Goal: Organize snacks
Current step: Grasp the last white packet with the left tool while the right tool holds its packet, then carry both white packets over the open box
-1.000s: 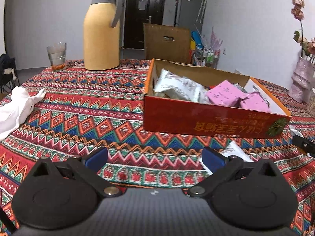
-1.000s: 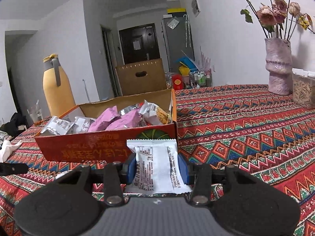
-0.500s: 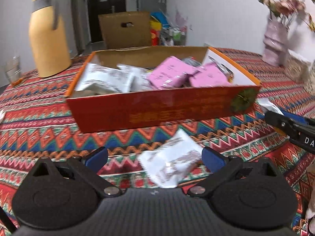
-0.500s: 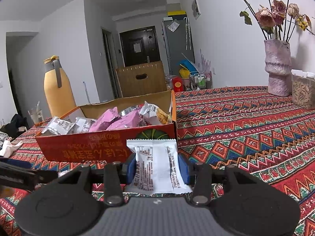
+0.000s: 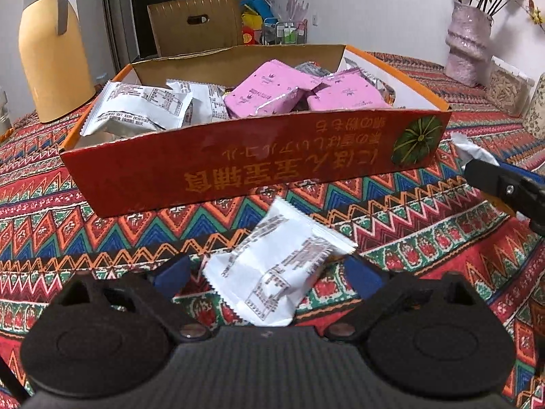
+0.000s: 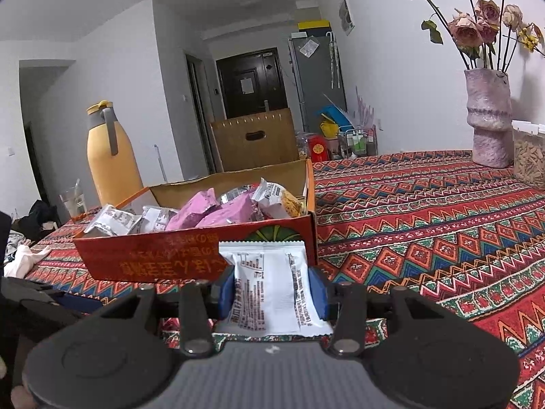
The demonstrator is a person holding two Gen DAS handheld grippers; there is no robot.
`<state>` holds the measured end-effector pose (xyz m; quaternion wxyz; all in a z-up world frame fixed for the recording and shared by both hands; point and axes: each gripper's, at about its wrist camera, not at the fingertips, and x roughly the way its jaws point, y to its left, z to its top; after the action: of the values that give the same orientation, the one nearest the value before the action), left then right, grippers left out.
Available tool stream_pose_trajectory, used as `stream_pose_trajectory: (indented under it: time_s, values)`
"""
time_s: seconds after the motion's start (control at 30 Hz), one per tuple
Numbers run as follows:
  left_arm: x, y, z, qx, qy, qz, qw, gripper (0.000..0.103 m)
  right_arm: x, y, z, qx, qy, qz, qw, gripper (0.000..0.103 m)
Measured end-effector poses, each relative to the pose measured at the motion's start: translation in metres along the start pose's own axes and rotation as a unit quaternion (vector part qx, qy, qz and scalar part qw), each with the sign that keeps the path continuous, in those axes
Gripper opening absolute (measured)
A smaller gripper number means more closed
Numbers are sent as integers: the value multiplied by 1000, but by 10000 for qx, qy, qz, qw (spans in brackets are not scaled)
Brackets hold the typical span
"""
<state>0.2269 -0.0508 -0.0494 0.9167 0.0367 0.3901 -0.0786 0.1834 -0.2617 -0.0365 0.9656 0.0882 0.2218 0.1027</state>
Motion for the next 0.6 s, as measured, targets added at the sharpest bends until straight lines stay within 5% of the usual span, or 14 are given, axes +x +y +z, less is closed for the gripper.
stream_pose_trajectory:
  time_s: [0.2, 0.6]
  values:
    - [-12, 11, -1, -247, -147, -100, 9995, 59, -2, 0, 0, -8, -44, 14, 10000, 44]
    - [-41, 12, -4, -378, -607, -37, 9974, 57, 0, 0, -1, -23, -29, 41, 10000, 44]
